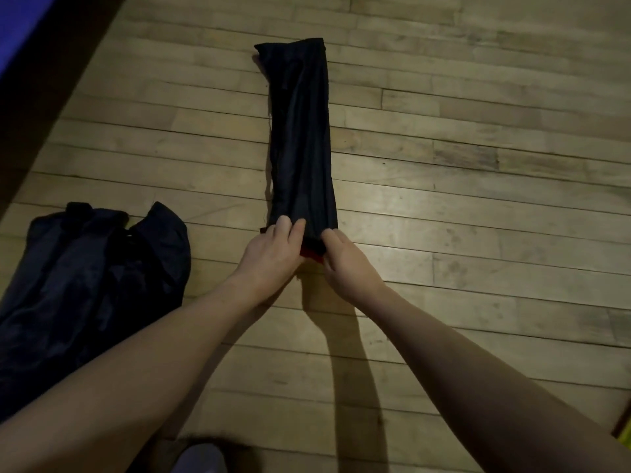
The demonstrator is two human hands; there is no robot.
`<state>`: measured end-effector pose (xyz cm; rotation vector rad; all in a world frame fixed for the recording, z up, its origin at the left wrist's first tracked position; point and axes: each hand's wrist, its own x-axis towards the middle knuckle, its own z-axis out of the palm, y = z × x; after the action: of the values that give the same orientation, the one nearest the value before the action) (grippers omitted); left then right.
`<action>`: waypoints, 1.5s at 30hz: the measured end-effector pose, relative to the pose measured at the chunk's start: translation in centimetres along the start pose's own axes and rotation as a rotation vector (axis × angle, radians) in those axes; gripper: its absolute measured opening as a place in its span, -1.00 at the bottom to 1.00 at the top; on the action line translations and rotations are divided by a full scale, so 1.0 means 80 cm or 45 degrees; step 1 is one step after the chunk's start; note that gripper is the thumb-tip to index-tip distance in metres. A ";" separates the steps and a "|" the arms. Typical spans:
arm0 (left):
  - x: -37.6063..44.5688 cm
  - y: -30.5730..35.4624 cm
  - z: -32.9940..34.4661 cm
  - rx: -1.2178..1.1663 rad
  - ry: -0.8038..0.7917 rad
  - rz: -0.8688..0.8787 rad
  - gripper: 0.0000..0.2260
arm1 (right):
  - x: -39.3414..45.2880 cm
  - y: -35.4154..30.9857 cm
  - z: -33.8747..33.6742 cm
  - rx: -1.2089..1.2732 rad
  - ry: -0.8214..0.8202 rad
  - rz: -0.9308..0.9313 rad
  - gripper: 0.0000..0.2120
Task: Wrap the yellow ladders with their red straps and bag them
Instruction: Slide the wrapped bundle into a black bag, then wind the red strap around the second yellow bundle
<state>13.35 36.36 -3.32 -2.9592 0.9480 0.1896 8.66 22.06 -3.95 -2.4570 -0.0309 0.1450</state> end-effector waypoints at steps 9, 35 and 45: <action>0.068 -0.032 -0.022 0.247 0.184 0.006 -0.48 | 0.042 -0.010 -0.032 -0.101 0.150 0.014 -0.83; 0.009 0.035 -0.046 -0.314 0.076 -0.237 -0.73 | -0.029 0.025 -0.063 -0.252 0.176 0.204 -0.80; 0.018 0.169 -0.113 -0.557 -0.189 -0.026 -0.83 | -0.167 0.069 -0.165 -0.151 0.285 0.588 -0.82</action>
<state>7.64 23.96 5.64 -3.2742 0.9629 0.6894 -3.24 8.71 4.09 -2.5436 0.6434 0.0674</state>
